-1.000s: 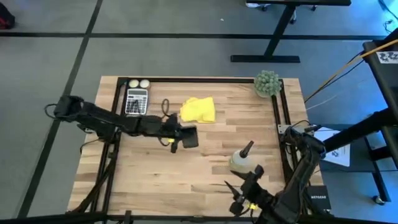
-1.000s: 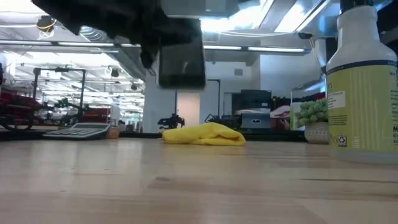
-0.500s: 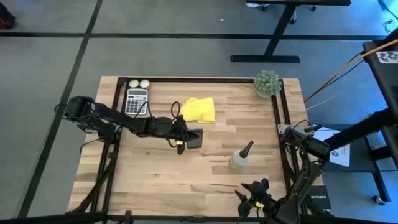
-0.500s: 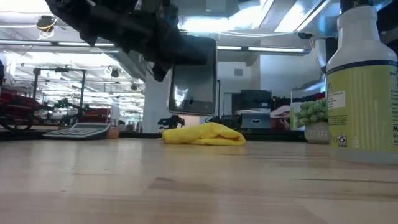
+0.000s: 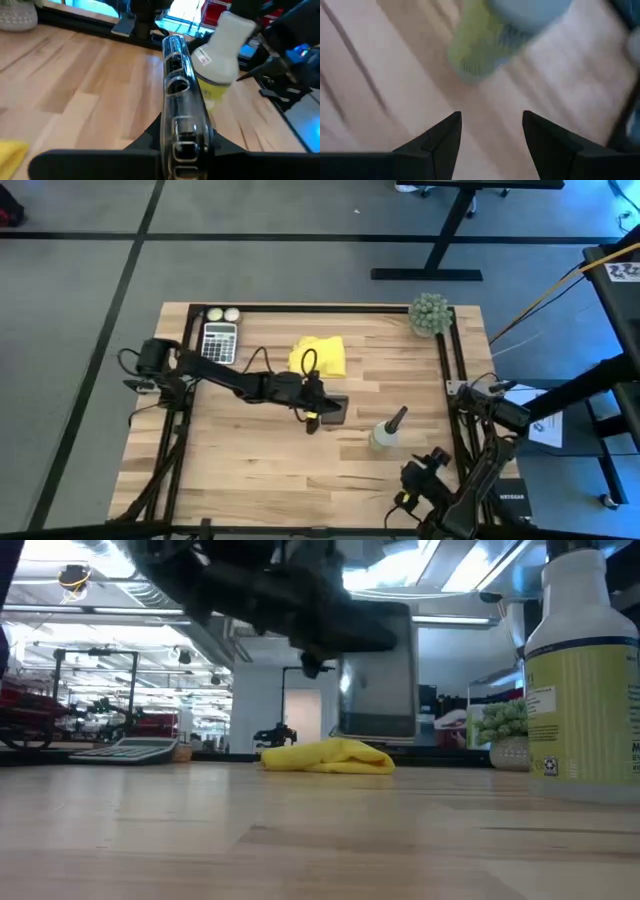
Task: Apply microfiber cloth
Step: Spray the front of the black cellphone using the white spray bottle
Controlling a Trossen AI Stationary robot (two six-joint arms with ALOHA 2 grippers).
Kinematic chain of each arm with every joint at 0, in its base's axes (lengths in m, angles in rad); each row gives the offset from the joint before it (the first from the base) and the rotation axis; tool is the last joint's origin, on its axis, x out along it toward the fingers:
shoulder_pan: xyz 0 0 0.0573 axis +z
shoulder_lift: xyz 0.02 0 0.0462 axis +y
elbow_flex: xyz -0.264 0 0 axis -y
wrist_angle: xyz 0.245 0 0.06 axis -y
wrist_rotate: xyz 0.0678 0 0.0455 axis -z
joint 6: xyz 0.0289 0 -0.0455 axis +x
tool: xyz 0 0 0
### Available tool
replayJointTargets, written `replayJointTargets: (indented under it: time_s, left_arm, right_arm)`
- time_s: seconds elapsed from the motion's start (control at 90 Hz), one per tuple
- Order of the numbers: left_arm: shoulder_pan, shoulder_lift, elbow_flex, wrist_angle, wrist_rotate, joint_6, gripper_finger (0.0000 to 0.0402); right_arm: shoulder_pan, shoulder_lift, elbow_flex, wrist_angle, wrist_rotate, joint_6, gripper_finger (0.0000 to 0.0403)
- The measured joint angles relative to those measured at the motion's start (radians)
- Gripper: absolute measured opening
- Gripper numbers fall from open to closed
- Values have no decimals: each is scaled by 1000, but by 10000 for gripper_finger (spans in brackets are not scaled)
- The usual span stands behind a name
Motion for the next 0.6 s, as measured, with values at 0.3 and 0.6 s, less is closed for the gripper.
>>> replayJointTargets:
  time_s: [0.3, 0.6]
  left_arm:
    - [17, 92, 97, -4, 29, 29, 17]
    - [-10, 97, 99, -3, 27, 1, 17]
  right_arm:
    - [-66, -242, -400, 450, 54, -248, 195]
    - [-153, -314, -502, 586, 149, -568, 195]
